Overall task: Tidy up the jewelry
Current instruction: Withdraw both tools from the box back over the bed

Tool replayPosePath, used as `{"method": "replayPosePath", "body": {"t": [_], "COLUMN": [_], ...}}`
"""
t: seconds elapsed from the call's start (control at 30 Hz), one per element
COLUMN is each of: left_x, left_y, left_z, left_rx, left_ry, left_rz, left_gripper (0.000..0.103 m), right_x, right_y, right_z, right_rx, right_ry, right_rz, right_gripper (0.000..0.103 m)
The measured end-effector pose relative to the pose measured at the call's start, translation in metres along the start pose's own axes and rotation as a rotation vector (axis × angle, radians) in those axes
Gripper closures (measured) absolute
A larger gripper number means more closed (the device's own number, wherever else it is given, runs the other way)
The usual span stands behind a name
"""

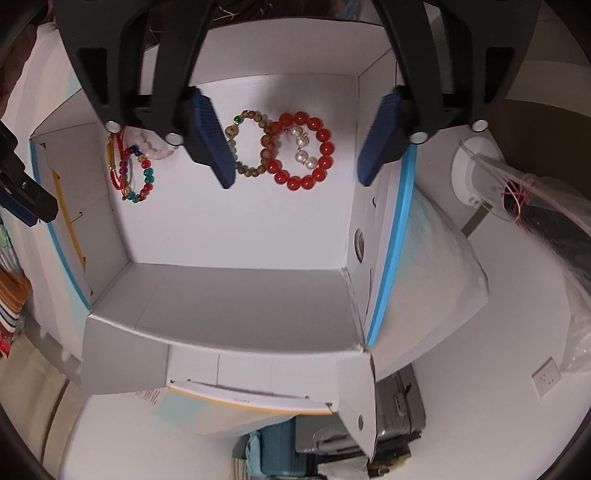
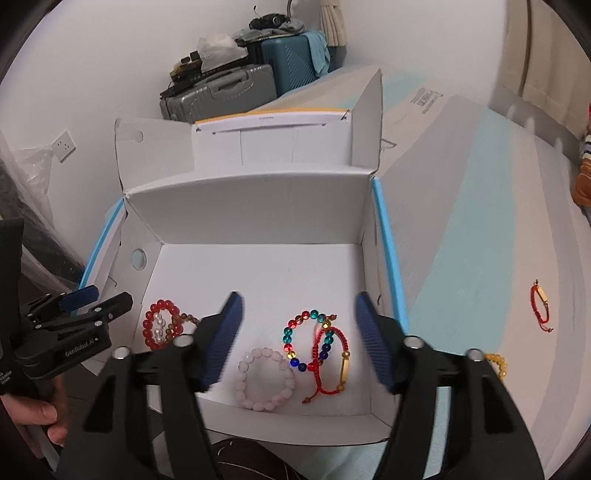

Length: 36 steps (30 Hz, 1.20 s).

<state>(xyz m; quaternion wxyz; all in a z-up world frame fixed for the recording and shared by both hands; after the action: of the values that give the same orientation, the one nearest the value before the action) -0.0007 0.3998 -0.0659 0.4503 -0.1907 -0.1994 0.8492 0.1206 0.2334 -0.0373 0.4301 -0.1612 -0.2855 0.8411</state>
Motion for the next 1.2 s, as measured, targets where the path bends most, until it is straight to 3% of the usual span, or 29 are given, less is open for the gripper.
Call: {"method": "replayPosePath", "body": {"t": [0.07, 0.2, 0.27, 0.53, 0.77, 1.2], "left_x": [-0.005, -0.022, -0.035, -0.08, -0.143, -0.259], "left_y": [-0.003, -0.007, -0.007, -0.005, -0.001, 0.02], "left_z": [0.005, 0.015, 0.017, 0.022, 0.027, 0.014], "left_rx": [-0.017, -0.055, -0.061, -0.082, -0.097, -0.07], "left_ry": [-0.005, -0.003, 0.007, 0.053, 0.112, 0.21], "left_rz": [-0.01, -0.041, -0.067, -0.094, -0.168, -0.32], "left_gripper": [0.02, 0.009, 0.007, 0.006, 0.006, 0.006], "right_x": [-0.004, -0.023, -0.037, -0.104, -0.172, -0.284], "right_y": [-0.004, -0.01, -0.011, -0.006, -0.002, 0.036], "right_z": [0.007, 0.021, 0.026, 0.038, 0.049, 0.04], "right_rx": [-0.027, -0.077, -0.093, -0.099, -0.107, -0.036], "right_ry": [0.004, 0.038, 0.058, 0.146, 0.216, 0.306], "right_rz": [-0.006, -0.025, -0.031, -0.072, -0.116, -0.219], "right_gripper": [0.026, 0.01, 0.008, 0.008, 0.008, 0.008]}}
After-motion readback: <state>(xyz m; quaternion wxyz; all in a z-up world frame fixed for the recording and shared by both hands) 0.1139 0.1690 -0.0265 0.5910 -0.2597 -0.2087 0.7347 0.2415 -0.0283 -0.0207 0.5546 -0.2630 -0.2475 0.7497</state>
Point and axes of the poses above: each gripper's, at about its wrist camera, not at the fingertips, and z roughly against the way its jaws point, x to its left, y to its underside, the point moved 9 cm from there along -z, roughly the way its jaws point, and after that the axes turned 9 degrees about y, right-handed, at the moved point
